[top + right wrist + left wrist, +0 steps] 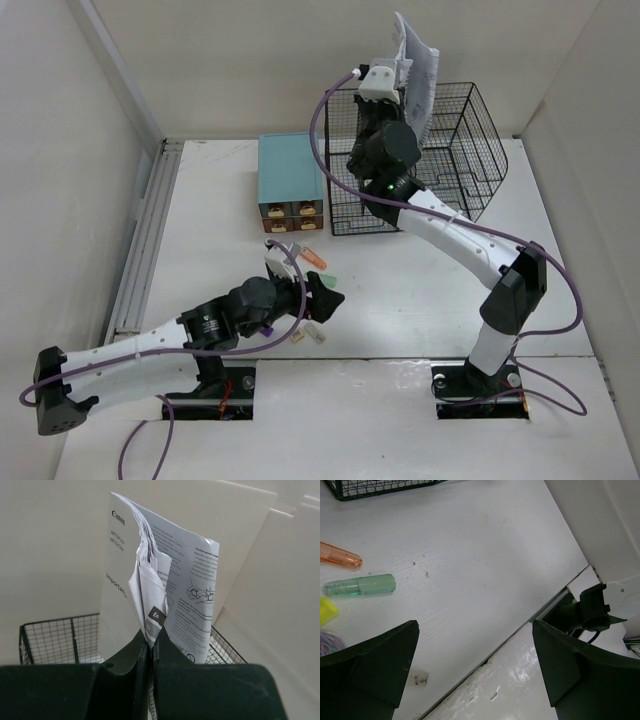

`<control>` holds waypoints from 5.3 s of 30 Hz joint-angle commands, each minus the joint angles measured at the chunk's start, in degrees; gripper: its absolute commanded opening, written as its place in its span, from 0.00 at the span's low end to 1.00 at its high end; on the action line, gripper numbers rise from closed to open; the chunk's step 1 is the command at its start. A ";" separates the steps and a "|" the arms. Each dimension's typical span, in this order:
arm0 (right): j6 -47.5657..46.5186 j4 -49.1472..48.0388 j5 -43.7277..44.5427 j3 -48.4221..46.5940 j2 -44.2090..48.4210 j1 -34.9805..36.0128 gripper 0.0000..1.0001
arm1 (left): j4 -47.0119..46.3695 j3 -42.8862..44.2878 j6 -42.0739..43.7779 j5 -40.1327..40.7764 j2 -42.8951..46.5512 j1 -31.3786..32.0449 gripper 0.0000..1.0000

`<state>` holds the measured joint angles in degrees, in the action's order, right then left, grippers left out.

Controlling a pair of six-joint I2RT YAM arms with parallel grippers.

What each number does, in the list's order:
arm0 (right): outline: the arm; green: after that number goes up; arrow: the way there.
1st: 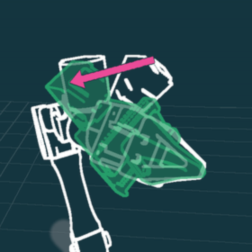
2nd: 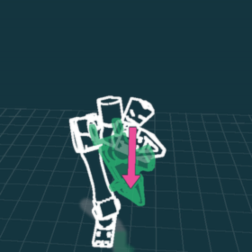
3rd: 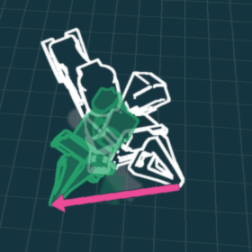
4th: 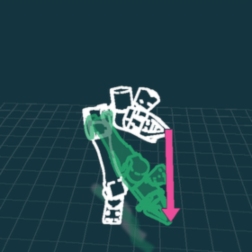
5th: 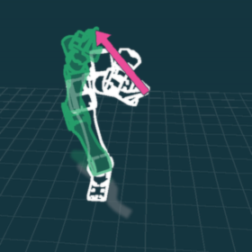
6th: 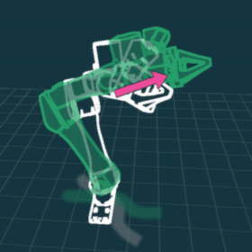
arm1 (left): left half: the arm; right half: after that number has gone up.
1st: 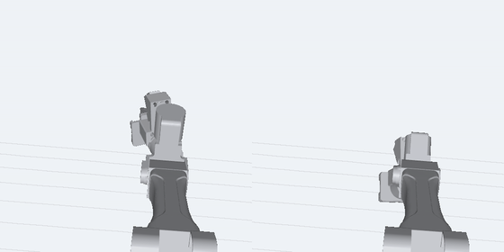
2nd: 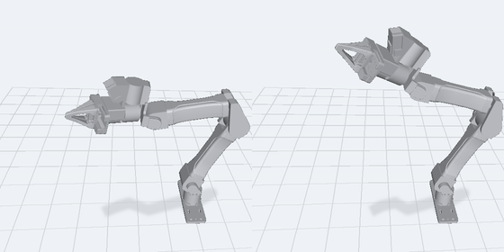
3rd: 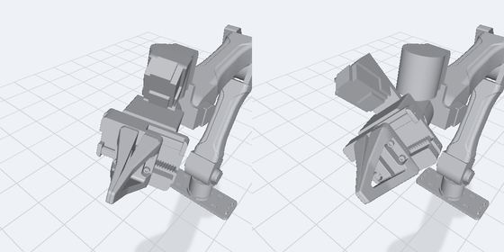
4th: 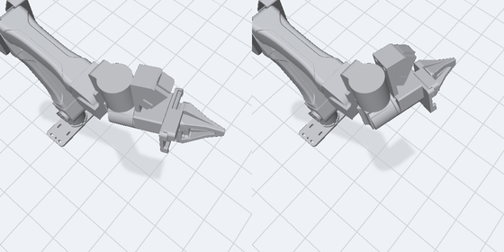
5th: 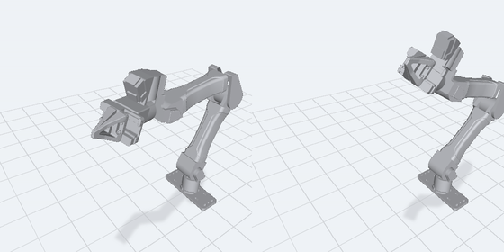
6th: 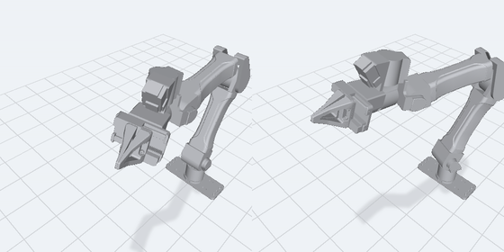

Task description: Organize the desk

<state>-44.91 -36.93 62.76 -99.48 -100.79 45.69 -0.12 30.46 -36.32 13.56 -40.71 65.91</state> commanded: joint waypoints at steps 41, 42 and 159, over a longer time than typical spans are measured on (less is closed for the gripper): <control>25.91 3.18 -10.55 6.49 -13.38 -10.09 0.00 | -2.34 -4.18 -1.74 2.61 4.32 0.27 0.96; 27.40 3.18 -10.56 7.28 -13.38 -10.10 0.00 | -2.34 -4.18 -1.74 2.61 3.54 0.27 0.96; 5.80 56.34 -99.50 22.94 -2.46 6.78 0.98 | 5.74 -7.79 -13.25 3.49 29.81 -40.42 0.23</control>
<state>-35.07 20.36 -35.66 -72.58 -99.44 52.80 -1.93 20.71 -49.39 14.04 -11.07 25.41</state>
